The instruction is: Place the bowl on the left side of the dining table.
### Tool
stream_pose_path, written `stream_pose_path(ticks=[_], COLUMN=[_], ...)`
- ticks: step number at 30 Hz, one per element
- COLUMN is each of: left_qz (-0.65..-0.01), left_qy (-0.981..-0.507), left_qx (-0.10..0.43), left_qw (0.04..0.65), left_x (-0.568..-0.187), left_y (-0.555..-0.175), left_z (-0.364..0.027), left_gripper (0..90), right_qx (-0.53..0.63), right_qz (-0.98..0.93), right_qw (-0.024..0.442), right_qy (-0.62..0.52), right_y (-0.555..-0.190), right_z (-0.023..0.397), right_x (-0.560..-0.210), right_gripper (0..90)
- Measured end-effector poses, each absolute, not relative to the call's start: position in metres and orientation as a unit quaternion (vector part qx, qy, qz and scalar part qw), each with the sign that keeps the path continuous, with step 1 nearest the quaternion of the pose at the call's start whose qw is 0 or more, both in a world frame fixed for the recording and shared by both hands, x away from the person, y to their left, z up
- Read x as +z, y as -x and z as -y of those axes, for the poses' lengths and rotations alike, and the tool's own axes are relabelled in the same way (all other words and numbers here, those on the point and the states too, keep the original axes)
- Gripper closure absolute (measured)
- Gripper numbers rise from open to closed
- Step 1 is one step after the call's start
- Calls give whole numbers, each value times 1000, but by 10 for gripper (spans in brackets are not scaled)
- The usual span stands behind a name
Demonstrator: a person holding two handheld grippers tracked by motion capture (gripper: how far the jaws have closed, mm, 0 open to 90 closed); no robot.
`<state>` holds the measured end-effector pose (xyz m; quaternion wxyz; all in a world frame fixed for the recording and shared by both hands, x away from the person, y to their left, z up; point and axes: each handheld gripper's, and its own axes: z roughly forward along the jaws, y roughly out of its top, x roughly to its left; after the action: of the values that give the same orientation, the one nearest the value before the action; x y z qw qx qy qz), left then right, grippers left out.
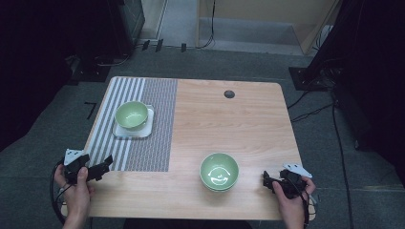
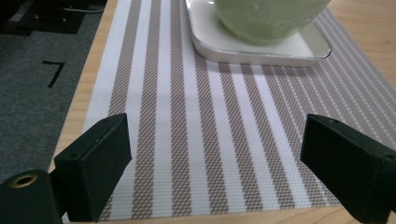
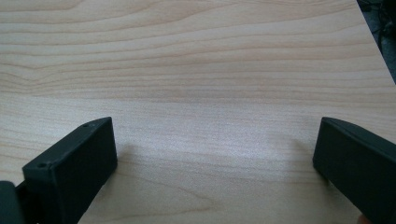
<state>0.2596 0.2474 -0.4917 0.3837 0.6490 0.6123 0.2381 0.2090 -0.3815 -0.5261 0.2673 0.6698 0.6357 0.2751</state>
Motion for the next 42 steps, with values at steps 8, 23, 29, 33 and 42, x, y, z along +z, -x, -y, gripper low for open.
stream_pose_path(ticks=[8, 23, 29, 33, 42], left_qz=[-621, -587, -592, -586, -587], left_qy=[-656, -701, -702, -707, -706], left_qx=[241, 283, 259, 256, 256], left_qw=[355, 290, 300, 302, 303], left_x=[-504, -516, -518, -518, -518], left_y=[-254, -248, -250, -250, -250], left_z=[-262, -249, -253, -253, -253], left_gripper=[82, 82, 82, 80, 80], right_qx=[275, 274, 274, 274, 274], right_qz=[-635, -634, -634, -634, -635], right_qw=[267, 268, 269, 269, 269], right_qy=[-670, -672, -671, -671, -670], right_y=[-209, -208, -209, -209, -209], right_z=[381, 381, 381, 381, 381], right_x=[-526, -526, -526, -526, -526], right_gripper=[0, 0, 0, 0, 0])
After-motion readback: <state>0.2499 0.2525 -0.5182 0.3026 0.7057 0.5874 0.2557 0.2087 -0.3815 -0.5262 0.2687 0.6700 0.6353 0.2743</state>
